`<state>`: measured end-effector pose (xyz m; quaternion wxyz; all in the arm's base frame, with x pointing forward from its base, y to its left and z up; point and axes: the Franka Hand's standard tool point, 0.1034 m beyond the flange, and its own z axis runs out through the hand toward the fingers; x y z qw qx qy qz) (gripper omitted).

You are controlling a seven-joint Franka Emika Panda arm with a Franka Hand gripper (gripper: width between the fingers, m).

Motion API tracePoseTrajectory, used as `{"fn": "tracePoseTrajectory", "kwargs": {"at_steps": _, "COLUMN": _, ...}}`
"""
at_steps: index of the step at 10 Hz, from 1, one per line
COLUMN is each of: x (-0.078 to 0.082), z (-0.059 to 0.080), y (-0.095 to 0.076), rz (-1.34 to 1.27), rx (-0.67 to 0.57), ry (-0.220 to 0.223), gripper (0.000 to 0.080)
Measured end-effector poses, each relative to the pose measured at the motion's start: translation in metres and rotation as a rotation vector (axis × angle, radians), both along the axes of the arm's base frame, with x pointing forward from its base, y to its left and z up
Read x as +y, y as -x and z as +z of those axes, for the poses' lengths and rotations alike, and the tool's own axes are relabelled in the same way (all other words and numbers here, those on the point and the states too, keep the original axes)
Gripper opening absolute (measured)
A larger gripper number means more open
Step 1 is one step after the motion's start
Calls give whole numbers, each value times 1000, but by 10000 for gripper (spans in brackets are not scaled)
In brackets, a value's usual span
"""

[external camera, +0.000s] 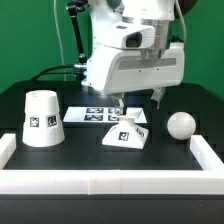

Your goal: Assemble lamp

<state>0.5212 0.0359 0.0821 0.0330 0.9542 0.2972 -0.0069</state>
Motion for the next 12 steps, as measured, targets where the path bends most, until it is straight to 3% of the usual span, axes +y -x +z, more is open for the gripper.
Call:
{"fn": "tracePoseTrajectory", "kwargs": {"at_steps": 3, "x": -3, "z": 0, "y": 0, "rz": -183, "rx": -9, "ry": -7, "gripper": 699}}
{"fn": "tracePoseTrajectory", "kwargs": {"at_steps": 5, "x": -22, "z": 7, "y": 14, "rz": -420, "rx": -11, "ry": -2, "gripper": 699}}
{"fn": "tracePoseTrajectory", "kwargs": {"at_steps": 7, "x": -28, "z": 6, "y": 24, "rz": -575, "rx": -3, "ry": -19, "gripper": 699}}
{"fn": "tracePoseTrajectory", "kwargs": {"at_steps": 12, "x": -22, "z": 4, "y": 25, "rz": -815, "rx": 3, "ry": -56, "gripper": 699}}
